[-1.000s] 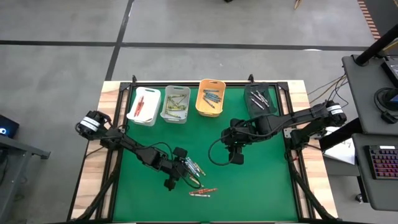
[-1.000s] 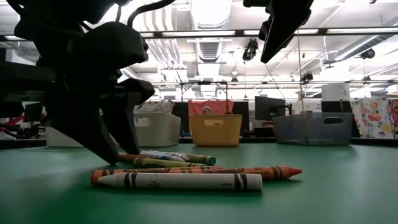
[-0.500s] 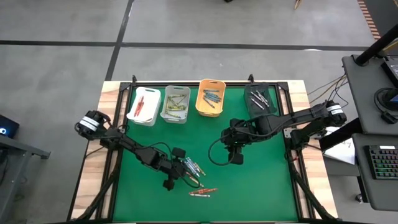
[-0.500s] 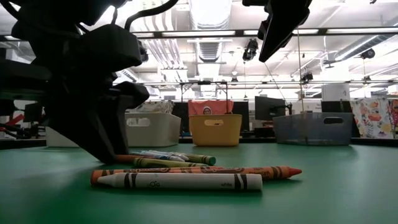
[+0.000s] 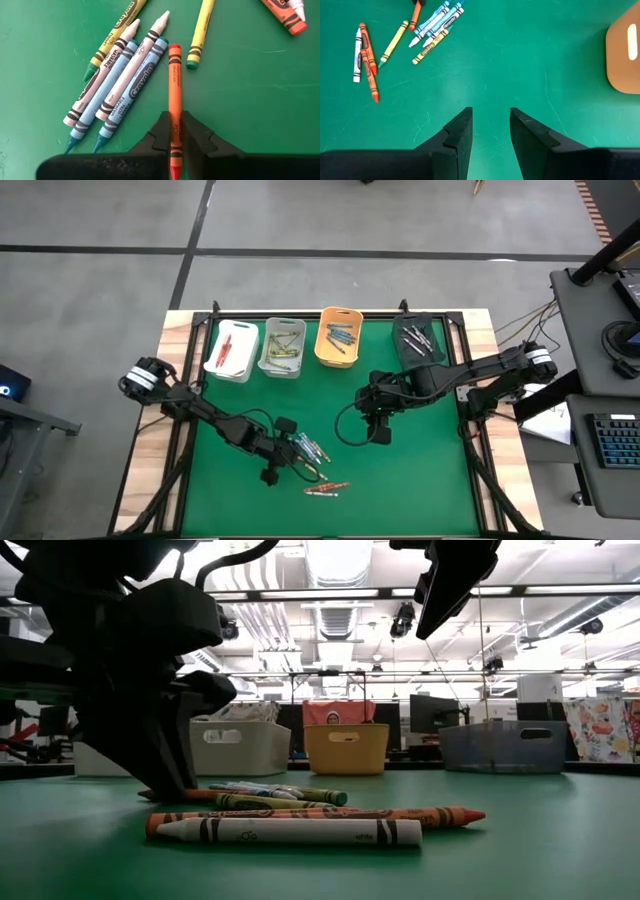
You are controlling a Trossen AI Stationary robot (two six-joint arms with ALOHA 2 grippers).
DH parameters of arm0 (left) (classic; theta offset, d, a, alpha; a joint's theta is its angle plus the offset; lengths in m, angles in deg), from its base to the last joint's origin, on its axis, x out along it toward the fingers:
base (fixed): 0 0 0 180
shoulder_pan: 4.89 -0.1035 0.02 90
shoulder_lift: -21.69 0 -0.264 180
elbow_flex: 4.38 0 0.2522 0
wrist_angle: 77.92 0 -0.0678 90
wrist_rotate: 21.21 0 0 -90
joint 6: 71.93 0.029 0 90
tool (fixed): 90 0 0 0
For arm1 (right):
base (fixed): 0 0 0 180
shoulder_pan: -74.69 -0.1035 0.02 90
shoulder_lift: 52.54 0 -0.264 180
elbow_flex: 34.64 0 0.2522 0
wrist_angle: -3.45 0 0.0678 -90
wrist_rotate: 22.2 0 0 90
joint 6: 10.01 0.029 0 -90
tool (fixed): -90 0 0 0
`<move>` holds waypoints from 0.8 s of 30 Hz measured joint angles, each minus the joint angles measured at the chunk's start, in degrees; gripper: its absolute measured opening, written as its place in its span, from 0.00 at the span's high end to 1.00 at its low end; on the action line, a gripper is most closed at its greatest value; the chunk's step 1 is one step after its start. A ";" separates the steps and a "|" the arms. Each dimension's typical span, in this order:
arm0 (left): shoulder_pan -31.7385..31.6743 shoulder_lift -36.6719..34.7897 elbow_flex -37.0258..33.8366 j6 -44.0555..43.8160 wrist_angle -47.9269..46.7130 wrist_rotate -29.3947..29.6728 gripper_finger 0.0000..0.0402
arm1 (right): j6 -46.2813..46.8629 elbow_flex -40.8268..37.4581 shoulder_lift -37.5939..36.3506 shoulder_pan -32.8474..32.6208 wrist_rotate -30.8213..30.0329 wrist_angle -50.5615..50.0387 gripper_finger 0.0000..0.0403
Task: Sort crayons
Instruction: Put the orange crayon into the white bin
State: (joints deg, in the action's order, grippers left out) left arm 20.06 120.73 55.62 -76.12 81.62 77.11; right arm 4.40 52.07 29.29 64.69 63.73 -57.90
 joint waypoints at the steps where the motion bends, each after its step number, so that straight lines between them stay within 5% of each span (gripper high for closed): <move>1: 0.00 -0.22 0.00 0.00 0.00 0.02 0.99 | 0.00 0.00 -0.01 0.00 -0.01 0.00 0.71; 14: 0.00 -10.57 -0.37 -2.70 -10.29 0.53 1.00 | -1.02 0.00 -0.01 -0.24 -0.01 0.07 0.71; 24: -4.50 -31.57 -0.28 -22.56 -36.68 30.23 1.00 | -2.16 0.00 -0.01 -0.23 -0.02 0.44 0.71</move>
State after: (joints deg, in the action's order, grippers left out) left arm 15.56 89.16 55.34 -98.68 44.94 107.34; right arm 2.24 52.07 29.28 64.46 63.72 -57.46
